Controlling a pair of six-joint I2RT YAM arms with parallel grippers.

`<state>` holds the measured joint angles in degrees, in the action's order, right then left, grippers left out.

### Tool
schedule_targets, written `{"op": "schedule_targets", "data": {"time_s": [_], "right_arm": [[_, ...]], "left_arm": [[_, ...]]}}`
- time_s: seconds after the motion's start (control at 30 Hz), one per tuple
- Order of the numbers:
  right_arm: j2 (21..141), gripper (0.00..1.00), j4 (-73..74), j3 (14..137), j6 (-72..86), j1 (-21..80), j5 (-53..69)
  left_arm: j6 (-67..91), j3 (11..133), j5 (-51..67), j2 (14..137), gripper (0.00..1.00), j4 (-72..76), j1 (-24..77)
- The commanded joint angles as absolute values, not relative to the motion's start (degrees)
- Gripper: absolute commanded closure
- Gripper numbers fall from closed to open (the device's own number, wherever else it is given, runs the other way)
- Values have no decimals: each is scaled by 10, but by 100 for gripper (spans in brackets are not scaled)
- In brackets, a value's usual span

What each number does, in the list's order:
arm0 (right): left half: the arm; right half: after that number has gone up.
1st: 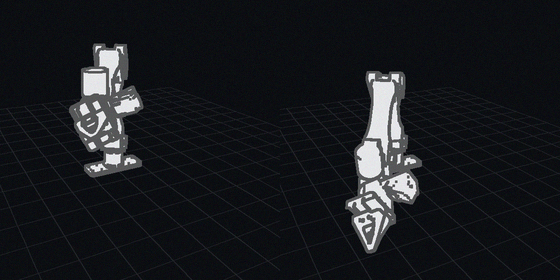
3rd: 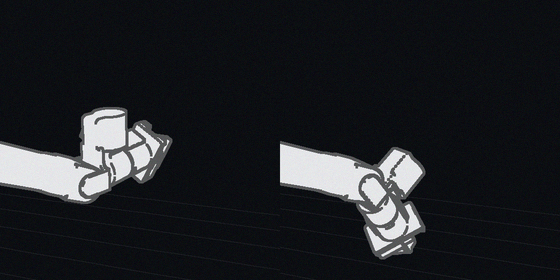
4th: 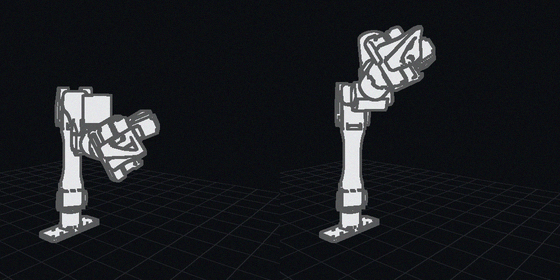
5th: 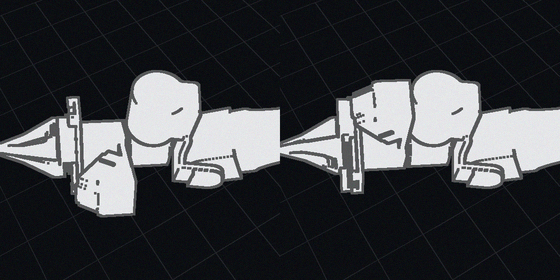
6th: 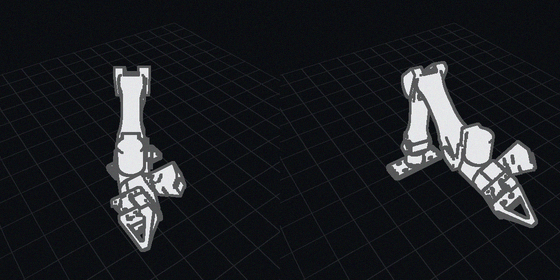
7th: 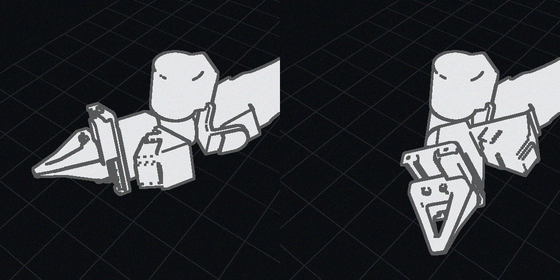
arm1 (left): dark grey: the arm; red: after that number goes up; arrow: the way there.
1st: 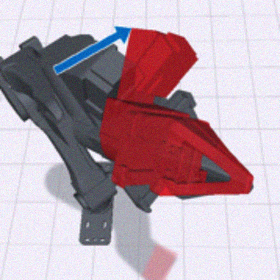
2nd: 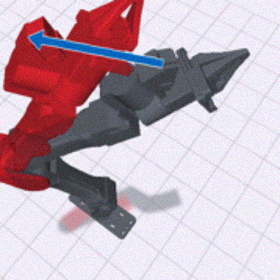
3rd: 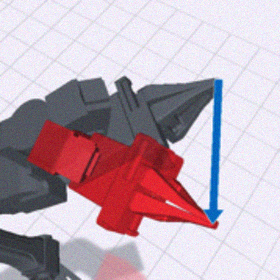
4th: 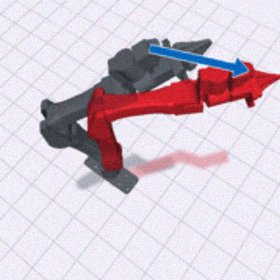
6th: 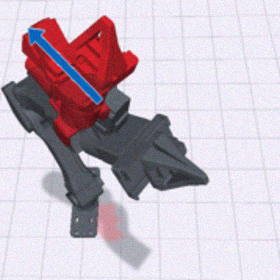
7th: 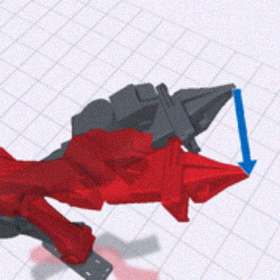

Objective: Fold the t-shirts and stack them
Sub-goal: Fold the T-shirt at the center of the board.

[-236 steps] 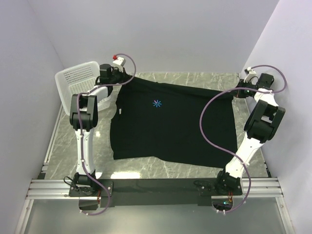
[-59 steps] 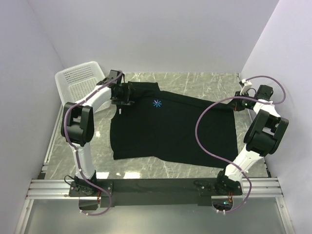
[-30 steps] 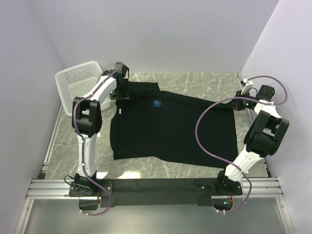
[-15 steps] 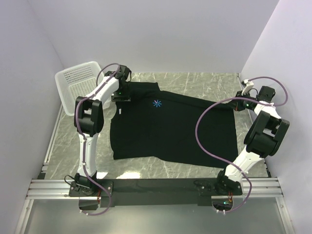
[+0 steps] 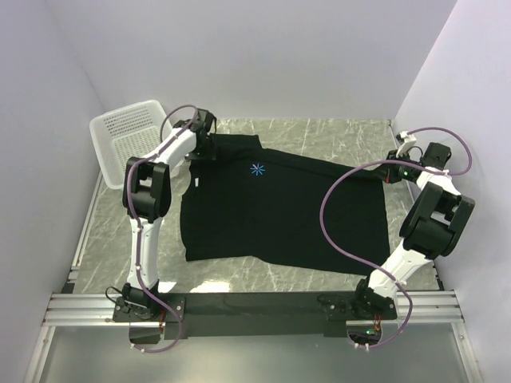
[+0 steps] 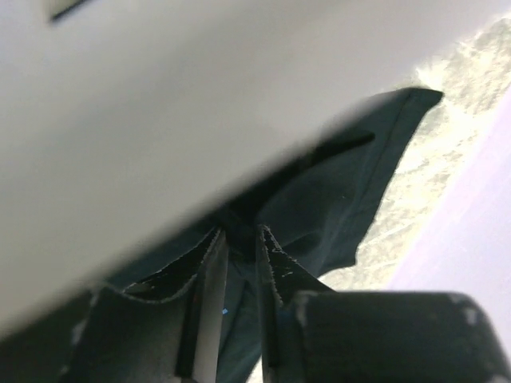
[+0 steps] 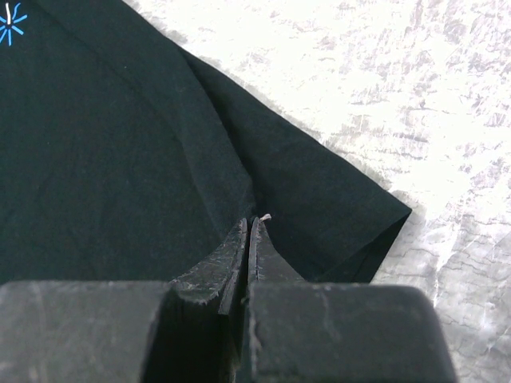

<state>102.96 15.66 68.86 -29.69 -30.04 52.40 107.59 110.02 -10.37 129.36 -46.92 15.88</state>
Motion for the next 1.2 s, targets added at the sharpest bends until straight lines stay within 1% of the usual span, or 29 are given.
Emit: {"op": "schedule_targets", "data": {"time_s": [0.0,0.2,0.27,0.3,0.33,0.4,0.5,0.6,0.7,0.83,0.97,1.17], "right_arm": [[992,100,142,683,-300,-306,539],[990,100,151,684,-308,-308,537],[988,100,152,684,-309,-308,537],[987,100,153,684,-310,-308,536],[987,100,155,684,-311,-308,536],[985,100,160,684,-316,-308,534],[983,100,166,686,-324,-308,532],[980,100,174,688,-329,-308,530],[976,100,163,690,-317,-308,522],[967,100,105,681,-266,-309,469],[973,100,62,693,-198,-309,400],[991,100,19,716,-114,-309,335]], "left_arm": [[1050,1078,-107,1267,76,-422,161],[996,1030,-120,1209,83,-333,160],[979,1013,-124,1191,88,-308,158],[963,993,-121,1174,90,-272,156],[954,979,-116,1165,94,-252,155],[922,927,-95,1133,100,-164,148],[894,874,-63,1101,100,-80,135],[863,860,-31,1093,100,-52,120],[812,872,14,1106,100,-34,100],[748,901,55,1125,100,-21,68],[695,951,86,1160,100,-43,44],[664,967,151,1186,100,-4,16]]}}
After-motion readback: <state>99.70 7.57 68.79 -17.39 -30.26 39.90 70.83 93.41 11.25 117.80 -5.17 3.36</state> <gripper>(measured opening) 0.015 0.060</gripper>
